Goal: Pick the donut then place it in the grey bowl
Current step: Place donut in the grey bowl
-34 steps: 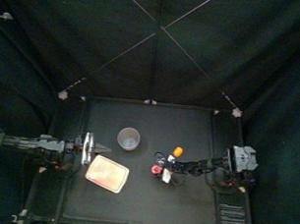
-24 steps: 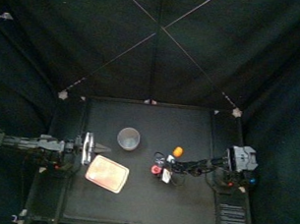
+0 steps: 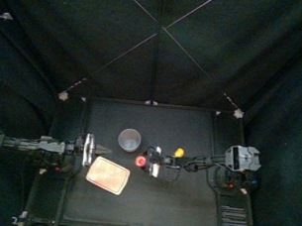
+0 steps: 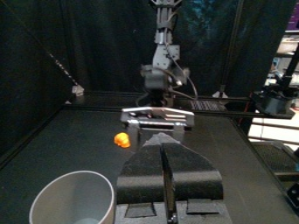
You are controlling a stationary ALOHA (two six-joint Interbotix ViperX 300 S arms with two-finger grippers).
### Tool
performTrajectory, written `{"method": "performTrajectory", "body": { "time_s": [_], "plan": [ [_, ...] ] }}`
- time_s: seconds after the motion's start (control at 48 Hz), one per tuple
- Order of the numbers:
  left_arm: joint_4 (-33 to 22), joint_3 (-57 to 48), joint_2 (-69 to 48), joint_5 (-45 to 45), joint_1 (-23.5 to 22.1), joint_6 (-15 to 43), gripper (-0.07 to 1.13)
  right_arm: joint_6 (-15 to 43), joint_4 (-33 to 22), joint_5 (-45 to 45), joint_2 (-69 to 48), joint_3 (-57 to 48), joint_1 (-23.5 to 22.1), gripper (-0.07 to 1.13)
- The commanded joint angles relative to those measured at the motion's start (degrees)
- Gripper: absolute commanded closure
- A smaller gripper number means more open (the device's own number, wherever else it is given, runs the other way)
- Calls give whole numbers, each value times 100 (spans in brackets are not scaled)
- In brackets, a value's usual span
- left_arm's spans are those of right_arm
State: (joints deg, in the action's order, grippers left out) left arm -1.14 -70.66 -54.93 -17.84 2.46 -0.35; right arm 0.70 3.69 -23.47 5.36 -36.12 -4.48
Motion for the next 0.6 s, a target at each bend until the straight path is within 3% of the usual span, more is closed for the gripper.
{"method": "performTrajectory", "body": {
  "time_s": [0.021, 0.229, 0.604],
  "plan": [
    [-123, 53, 26, -53, 18, 18, 95, -18, -88, -624, 88, 448, -396, 29],
    [-167, 26, 26, -193, 26, 53, 95, 9, -70, -1116, 650, 984, -861, 29],
    [-167, -79, 26, -334, 70, 53, 95, 18, 79, -747, 1169, 1450, -967, 27]
  ]
}}
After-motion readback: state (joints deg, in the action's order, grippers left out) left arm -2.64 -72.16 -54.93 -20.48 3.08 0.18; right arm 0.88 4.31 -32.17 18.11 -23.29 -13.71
